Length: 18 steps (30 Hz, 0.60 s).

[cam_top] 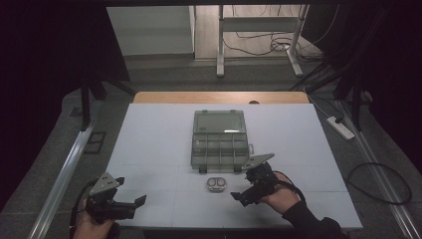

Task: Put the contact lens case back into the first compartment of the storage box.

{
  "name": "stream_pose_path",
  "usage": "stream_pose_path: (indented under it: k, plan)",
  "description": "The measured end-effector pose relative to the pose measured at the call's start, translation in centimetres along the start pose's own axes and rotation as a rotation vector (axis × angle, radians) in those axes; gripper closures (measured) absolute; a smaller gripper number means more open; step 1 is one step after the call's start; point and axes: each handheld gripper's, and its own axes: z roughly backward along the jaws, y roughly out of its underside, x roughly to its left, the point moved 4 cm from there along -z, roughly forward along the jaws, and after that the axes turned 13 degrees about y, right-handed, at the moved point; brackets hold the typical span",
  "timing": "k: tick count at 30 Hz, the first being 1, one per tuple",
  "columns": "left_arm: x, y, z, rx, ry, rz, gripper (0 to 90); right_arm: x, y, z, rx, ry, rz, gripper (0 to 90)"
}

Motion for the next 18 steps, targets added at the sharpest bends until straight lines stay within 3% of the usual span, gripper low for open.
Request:
stream_pose_path:
  k: [18]
  plan:
    - [0.0, 0.0, -0.1, 0.004, -0.004, 0.002, 1.8, 1.3, -1.6, -1.7, 0.019, -0.020, 0.047, 0.0]
